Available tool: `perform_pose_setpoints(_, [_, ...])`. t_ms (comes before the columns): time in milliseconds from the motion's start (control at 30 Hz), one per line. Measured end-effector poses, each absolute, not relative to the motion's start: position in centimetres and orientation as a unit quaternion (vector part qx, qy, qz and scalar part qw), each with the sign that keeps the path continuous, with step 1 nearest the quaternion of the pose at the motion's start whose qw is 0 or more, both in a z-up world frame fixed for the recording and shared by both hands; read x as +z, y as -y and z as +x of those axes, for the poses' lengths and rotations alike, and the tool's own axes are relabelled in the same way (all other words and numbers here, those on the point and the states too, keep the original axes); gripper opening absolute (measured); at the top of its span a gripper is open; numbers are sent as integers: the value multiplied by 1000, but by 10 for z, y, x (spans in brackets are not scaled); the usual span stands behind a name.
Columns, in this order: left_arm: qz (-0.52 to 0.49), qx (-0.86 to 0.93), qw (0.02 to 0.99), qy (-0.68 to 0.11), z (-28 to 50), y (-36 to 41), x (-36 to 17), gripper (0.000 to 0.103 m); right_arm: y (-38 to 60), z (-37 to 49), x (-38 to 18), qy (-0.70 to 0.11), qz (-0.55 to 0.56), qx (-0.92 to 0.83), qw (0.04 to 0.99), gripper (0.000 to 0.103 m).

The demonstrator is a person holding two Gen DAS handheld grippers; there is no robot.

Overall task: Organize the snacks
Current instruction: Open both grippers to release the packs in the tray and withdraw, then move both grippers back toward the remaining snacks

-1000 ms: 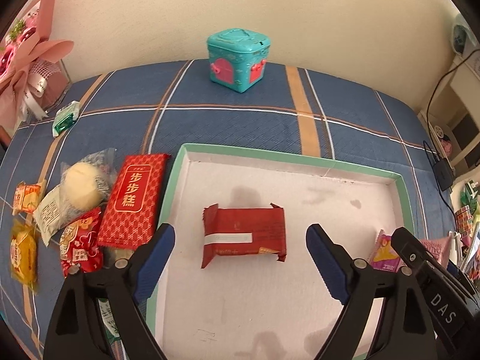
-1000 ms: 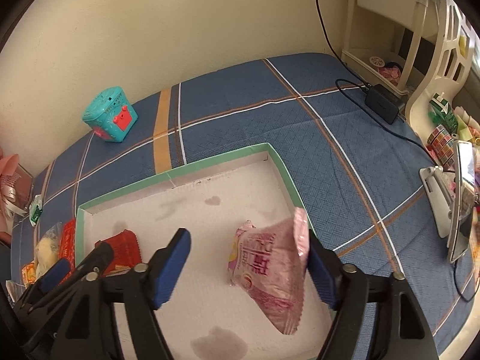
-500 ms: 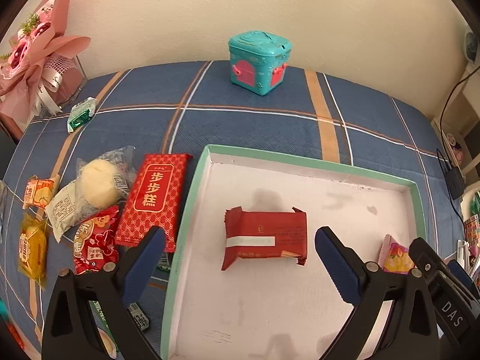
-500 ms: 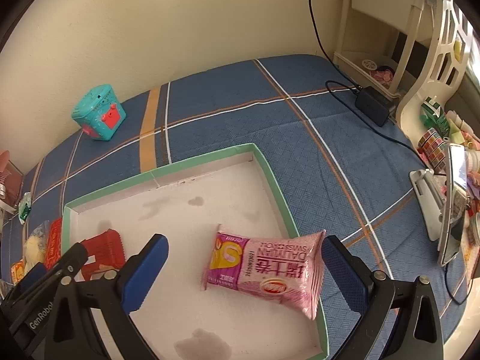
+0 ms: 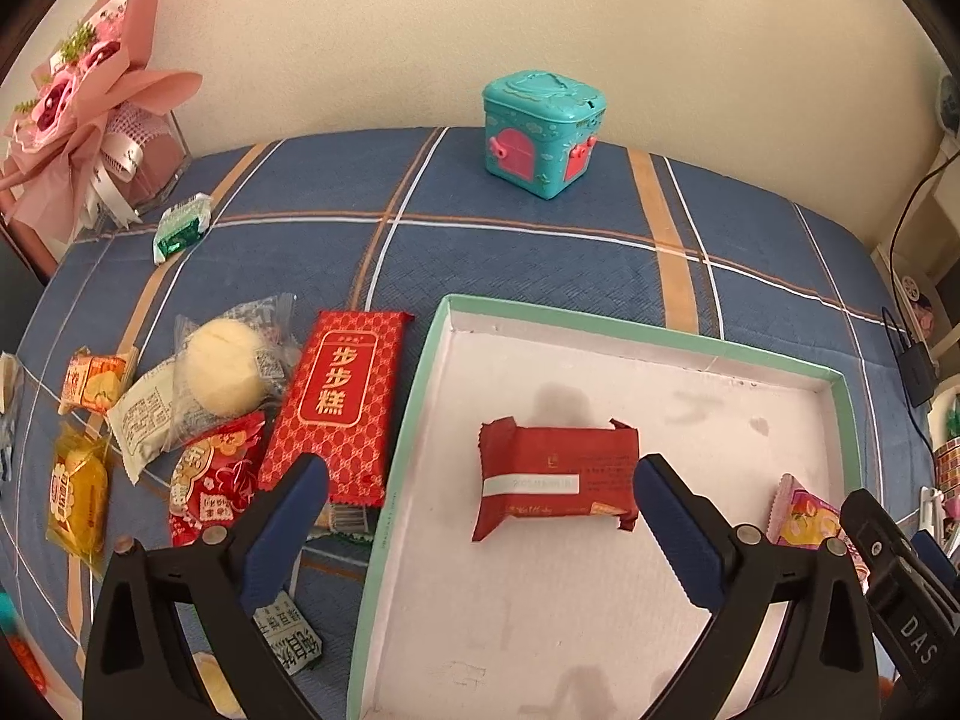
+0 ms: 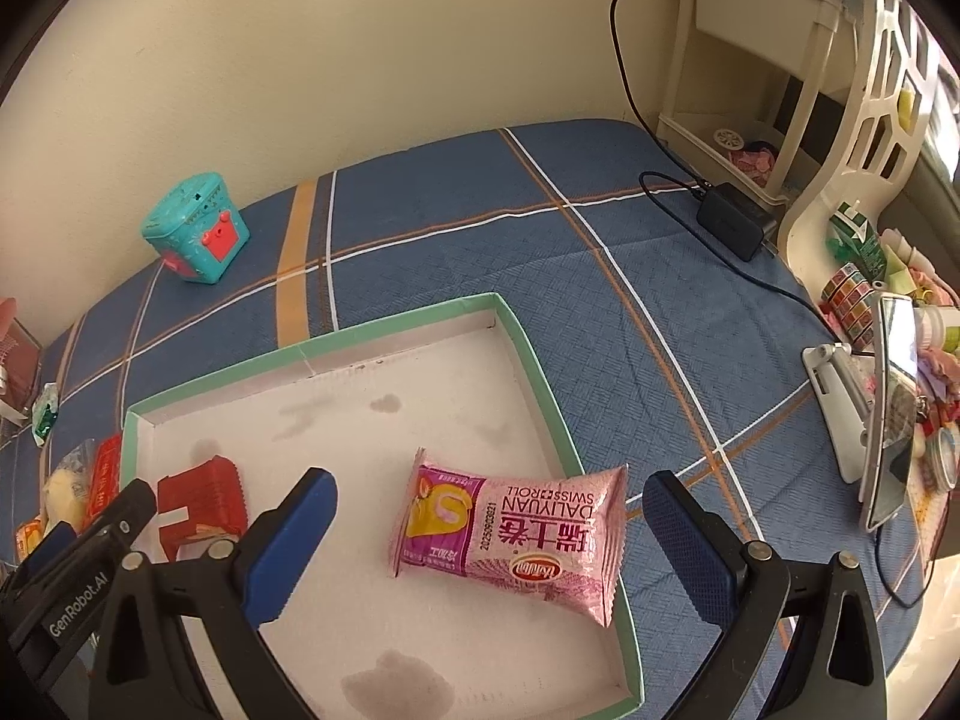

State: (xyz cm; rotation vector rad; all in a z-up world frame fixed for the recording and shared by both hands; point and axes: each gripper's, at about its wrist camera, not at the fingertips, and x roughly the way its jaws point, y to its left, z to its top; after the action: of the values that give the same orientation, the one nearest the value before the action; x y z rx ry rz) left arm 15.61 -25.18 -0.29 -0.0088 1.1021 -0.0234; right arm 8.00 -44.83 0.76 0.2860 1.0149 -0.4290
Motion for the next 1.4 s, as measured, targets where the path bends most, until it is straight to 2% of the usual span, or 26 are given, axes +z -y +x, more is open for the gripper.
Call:
perform_pose_setpoints(567, [20,-10,857,-514,114,212,26,101,409,48,24,-485,135,-131,854,103])
perform_pose_setpoints(1400, [2,70,857,-511,61,79,47,101,286,35,25,-500,94,-25,860,103])
